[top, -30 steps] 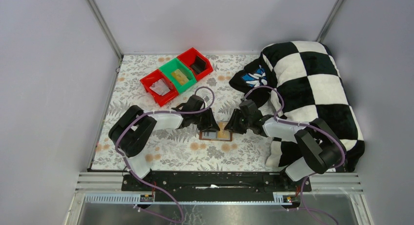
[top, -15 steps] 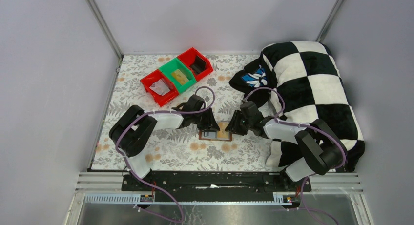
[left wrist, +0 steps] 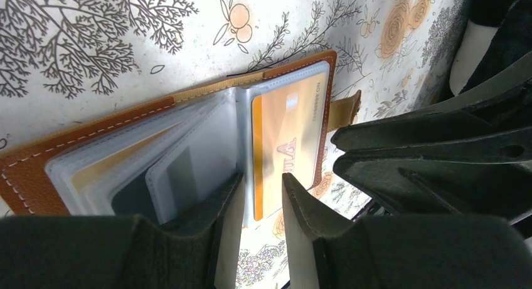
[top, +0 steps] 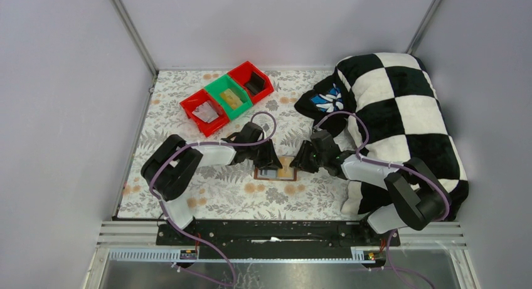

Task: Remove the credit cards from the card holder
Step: Remove the credit card from the card holder.

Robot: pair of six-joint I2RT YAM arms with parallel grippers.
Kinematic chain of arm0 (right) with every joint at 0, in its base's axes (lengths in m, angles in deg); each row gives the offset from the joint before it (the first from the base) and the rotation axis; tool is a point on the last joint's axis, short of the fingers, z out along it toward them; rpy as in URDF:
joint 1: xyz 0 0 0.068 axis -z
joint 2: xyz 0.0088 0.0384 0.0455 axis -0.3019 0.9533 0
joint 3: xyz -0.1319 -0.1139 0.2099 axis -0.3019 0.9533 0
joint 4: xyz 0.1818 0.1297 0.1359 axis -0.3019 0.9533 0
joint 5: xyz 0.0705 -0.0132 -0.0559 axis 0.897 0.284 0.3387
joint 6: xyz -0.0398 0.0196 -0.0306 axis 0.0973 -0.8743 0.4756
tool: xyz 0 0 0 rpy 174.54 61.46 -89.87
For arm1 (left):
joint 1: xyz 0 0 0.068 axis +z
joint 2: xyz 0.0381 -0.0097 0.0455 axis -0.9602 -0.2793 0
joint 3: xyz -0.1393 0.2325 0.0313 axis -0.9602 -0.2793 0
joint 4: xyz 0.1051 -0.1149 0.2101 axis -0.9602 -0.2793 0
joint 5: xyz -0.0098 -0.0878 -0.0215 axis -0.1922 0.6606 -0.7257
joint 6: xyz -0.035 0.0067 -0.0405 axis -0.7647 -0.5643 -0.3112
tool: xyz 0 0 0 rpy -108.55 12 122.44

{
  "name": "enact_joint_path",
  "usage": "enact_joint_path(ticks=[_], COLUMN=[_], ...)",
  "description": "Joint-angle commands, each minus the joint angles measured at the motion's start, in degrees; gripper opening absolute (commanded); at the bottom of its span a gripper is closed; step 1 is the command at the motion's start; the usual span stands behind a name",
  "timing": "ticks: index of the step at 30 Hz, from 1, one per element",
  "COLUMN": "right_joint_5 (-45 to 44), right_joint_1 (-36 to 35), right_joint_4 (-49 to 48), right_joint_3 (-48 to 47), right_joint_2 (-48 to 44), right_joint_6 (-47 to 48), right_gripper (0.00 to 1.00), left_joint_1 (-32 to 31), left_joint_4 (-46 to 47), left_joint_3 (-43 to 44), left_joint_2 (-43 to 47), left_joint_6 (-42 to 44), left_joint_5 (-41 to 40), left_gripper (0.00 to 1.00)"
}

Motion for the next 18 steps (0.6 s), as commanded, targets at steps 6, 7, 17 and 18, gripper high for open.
enact_joint_path(ticks=[6, 7, 17, 18], right_joint_5=[2.2, 2.1, 2.8, 2.9], right_joint_1=[-0.4, -0.4, -0.3, -0.3], right_joint_4=[-3.4, -3.5, -3.9, -4.1], right_joint_3=[-0.7, -0.6, -1.0, -1.0], right_joint_2=[1.6, 1.4, 2.1, 2.4], right_joint_6=[-0.3, -0.3, -0.1, -0.2], right_gripper=[0.39, 0.39, 0.39, 0.39], left_joint_1=[0.0, 0.0, 0.1, 0.2], left_joint_4=[-2.1, -2.2, -2.3, -2.3], left_joint_3=[0.4, 0.4, 0.4, 0.4], left_joint_2=[-1.3, -1.3, -1.6, -1.5], left_joint_6=[1.9, 1.9, 1.9, 1.9], left_joint_5=[-1.8, -1.8, -1.7, -1.7], left_gripper=[0.33, 0.33, 0.33, 0.33])
